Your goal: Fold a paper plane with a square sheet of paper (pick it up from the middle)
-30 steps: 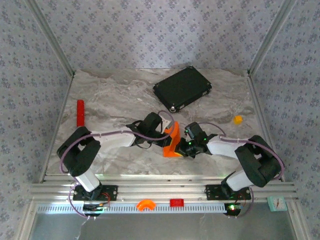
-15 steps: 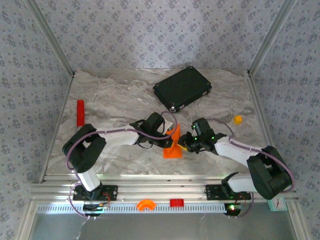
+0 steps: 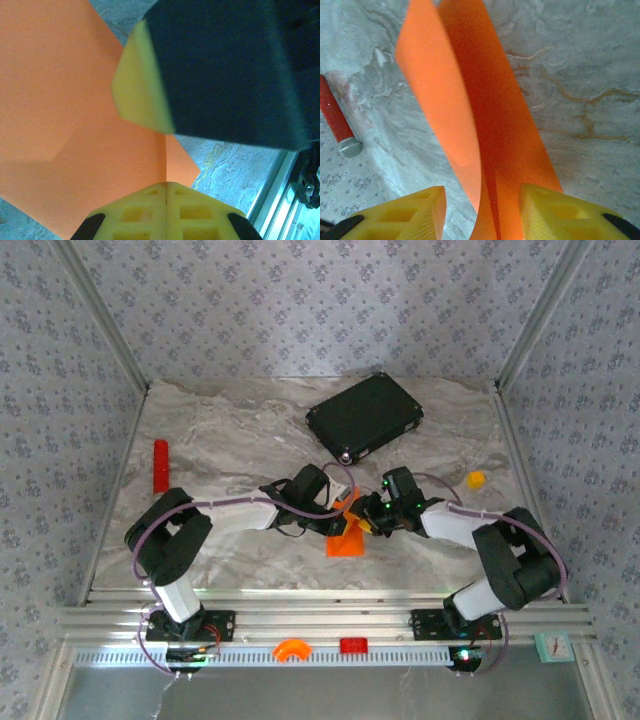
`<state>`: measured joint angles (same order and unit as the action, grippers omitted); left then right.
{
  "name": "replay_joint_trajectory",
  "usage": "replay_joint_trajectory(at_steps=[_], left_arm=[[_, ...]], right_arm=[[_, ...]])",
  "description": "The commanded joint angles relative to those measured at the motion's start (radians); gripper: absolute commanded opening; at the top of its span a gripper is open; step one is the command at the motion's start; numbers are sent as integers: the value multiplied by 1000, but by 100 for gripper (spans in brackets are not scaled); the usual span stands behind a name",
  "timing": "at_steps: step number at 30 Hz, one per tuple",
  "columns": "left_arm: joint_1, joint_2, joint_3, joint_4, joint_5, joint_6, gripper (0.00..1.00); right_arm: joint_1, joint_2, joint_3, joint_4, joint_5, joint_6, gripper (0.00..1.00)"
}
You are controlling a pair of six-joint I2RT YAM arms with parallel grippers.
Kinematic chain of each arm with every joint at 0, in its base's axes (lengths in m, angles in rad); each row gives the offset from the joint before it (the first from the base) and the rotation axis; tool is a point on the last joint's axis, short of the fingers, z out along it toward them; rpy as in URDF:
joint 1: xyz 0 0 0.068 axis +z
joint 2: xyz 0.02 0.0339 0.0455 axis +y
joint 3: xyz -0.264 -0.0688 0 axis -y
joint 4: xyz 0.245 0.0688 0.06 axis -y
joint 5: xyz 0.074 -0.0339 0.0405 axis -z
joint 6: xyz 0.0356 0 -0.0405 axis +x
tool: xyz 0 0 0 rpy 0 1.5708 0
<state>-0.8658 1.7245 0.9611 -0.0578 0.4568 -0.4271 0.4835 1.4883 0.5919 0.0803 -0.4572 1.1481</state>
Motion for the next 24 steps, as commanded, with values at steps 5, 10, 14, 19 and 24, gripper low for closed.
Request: replay_joint_trajectory(at_steps=[5, 10, 14, 19, 24], left_arm=[[-1, -42, 9, -40, 3, 37, 14], [-12, -58, 2, -53, -13, 51, 19], [-26, -77, 1, -70, -45, 65, 25], [-61, -133, -23, -91, -129, 96, 33], [-142, -217, -78, -76, -301, 149, 43]], right_arm=[[-7, 20, 8, 38, -4, 33, 22], [-8, 20, 9, 43, -16, 42, 17], [-9, 20, 7, 51, -17, 45, 11], [-8, 16, 4, 63, -17, 53, 4], [-9, 6, -4, 79, -16, 63, 3]])
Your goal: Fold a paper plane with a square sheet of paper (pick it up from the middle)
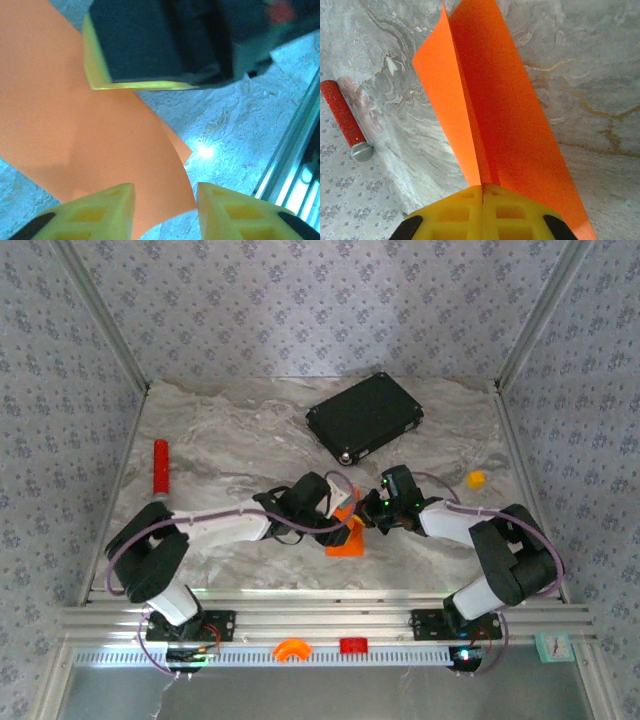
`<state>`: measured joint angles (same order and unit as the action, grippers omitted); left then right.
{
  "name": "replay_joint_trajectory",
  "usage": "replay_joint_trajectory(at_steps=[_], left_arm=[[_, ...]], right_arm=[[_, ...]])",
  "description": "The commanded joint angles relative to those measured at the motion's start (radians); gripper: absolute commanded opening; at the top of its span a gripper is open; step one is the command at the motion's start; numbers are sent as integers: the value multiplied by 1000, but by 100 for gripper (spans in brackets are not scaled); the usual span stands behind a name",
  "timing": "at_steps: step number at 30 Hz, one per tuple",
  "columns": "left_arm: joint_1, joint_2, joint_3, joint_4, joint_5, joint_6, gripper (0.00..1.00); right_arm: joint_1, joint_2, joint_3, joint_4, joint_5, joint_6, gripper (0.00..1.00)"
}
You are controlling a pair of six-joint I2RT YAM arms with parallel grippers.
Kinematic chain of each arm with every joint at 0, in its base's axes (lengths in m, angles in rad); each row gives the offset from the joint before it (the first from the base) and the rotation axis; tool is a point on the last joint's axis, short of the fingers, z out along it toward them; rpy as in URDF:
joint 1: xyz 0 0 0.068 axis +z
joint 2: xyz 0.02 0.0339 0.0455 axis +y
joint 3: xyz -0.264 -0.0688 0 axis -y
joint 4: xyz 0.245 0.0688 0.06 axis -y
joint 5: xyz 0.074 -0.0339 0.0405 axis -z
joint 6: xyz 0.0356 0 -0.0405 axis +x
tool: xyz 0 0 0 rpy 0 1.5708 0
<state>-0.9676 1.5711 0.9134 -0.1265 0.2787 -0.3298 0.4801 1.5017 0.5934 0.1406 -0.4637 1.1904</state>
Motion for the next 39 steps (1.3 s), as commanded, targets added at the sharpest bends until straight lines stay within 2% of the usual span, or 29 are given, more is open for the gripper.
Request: replay_joint_trajectory(at_steps=[1, 8, 13, 19, 23, 26, 35, 39], left_arm=[[-60, -76, -38, -3, -151, 65, 46], [-227, -49, -4, -58, -429, 179, 61], [-283, 15, 38, -85, -586, 191, 66], [-286, 39, 53, -69, -634, 186, 65], [-286, 39, 49, -55, -625, 181, 56], [-286, 38, 48, -53, -616, 176, 45], [-284, 26, 31, -41, -599, 160, 0], [-254, 14, 27, -38, -536, 129, 0]], right_arm=[[-6, -11, -9, 22, -9, 25, 4], [-7, -24, -17, 31, -9, 32, 4], [-6, -30, -16, 30, -10, 32, 3], [-6, -41, -18, 23, -7, 28, 4], [-5, -44, -22, 23, -4, 29, 4], [-6, -46, -23, 21, -4, 30, 4], [-6, -52, -28, 22, -3, 22, 8], [-9, -90, -32, -24, 3, -24, 20]])
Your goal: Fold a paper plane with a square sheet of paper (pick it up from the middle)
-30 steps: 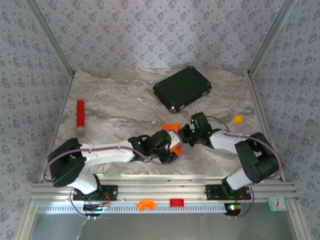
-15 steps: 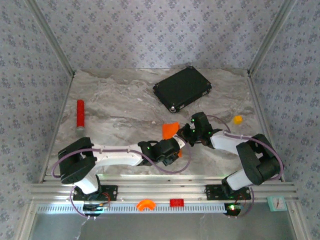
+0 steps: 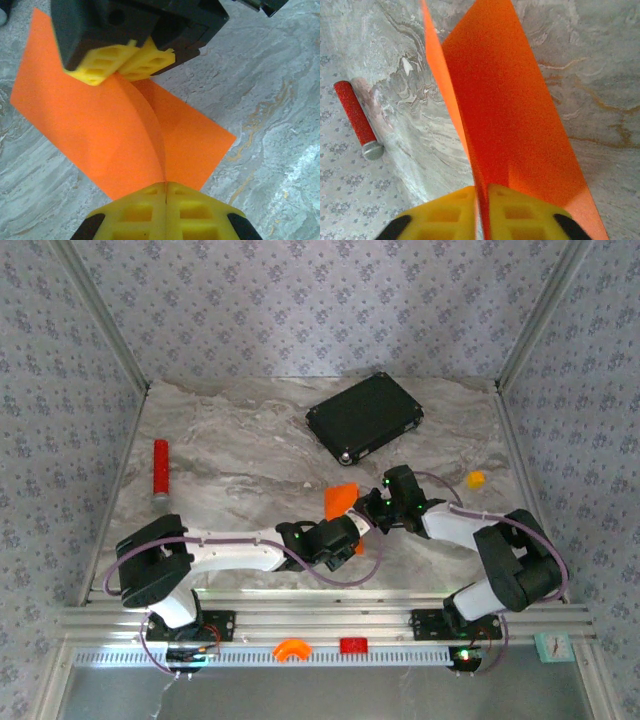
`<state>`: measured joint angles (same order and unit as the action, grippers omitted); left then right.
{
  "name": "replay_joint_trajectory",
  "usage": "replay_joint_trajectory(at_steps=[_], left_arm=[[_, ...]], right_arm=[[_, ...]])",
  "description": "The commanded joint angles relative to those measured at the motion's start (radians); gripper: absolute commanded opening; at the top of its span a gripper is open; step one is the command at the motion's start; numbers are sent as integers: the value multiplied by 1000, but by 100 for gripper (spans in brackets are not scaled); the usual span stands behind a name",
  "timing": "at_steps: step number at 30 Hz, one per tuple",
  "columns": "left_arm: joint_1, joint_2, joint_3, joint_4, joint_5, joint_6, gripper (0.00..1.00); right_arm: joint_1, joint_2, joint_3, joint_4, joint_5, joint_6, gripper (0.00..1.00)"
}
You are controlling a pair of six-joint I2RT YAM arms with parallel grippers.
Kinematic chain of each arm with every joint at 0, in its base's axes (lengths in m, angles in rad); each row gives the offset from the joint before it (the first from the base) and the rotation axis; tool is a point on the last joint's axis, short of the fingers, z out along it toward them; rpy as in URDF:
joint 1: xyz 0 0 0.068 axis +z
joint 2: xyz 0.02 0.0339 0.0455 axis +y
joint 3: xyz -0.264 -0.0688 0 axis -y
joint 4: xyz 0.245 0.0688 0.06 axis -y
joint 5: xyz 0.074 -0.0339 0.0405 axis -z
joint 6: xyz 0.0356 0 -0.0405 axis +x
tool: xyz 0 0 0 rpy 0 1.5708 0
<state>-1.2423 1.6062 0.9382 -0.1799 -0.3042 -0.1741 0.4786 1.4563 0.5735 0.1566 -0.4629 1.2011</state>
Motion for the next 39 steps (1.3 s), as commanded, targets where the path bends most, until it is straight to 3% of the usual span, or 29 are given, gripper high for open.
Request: replay_joint_trajectory(at_steps=[1, 7, 11, 22, 27, 31, 39], left_arm=[[39, -31, -3, 21, 92, -42, 0], [231, -74, -65, 113, 506, -175, 0], [290, -56, -61, 121, 653, -196, 0], [319, -22, -50, 133, 690, -225, 0], [319, -9, -40, 112, 685, -222, 0], [319, 3, -36, 91, 686, -218, 0], [323, 45, -30, 106, 689, -242, 0]], right_arm=[[-9, -65, -11, -81, 20, -56, 24], [-16, -217, -30, -330, 140, -176, 39], [-10, -276, -74, -322, 95, -190, 36], [135, -176, -69, -227, 64, -145, 8], [169, -77, -52, -184, 66, -128, 4], [167, -8, -41, -260, 73, -178, 2], [95, -31, -83, -341, 38, -275, 2]])
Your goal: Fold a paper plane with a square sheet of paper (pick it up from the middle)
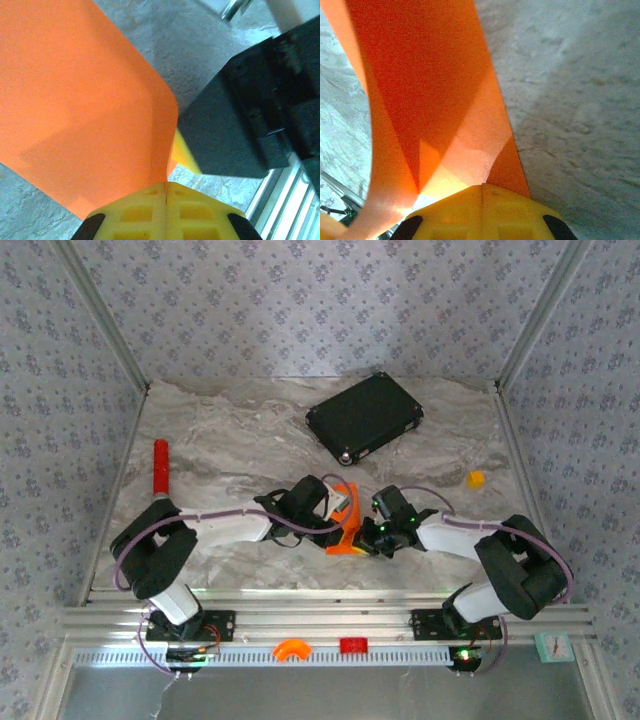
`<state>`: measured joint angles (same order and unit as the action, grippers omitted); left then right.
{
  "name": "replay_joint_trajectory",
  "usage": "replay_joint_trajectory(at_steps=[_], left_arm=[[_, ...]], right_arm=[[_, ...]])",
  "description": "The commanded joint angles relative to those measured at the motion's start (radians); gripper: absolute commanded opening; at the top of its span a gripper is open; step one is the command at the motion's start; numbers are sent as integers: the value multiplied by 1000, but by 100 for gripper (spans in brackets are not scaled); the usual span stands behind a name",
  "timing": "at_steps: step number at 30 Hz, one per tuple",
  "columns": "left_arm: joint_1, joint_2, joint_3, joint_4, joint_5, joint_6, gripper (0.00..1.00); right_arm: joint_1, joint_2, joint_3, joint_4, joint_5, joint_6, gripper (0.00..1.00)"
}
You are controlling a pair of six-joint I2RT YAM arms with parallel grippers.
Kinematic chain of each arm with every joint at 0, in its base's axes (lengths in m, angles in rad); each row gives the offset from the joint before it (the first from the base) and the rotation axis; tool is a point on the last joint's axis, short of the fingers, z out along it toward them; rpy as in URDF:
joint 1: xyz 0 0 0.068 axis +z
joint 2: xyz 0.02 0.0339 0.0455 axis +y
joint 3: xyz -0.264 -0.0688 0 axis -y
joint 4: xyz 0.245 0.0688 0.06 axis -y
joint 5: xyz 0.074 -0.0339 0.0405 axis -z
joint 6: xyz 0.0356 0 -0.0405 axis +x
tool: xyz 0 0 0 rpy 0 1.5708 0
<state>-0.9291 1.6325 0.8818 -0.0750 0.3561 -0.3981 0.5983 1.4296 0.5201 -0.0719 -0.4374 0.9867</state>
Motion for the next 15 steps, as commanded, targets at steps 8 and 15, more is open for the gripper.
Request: replay_joint_trajectory(at_steps=[8, 15], left_arm=[[34, 65, 51, 2, 14, -33, 0], [41, 96, 78, -25, -4, -9, 0]], right_arm=[[-67, -15, -20, -155, -6, -111, 2], [-77, -16, -19, -147, -10, -107, 2]])
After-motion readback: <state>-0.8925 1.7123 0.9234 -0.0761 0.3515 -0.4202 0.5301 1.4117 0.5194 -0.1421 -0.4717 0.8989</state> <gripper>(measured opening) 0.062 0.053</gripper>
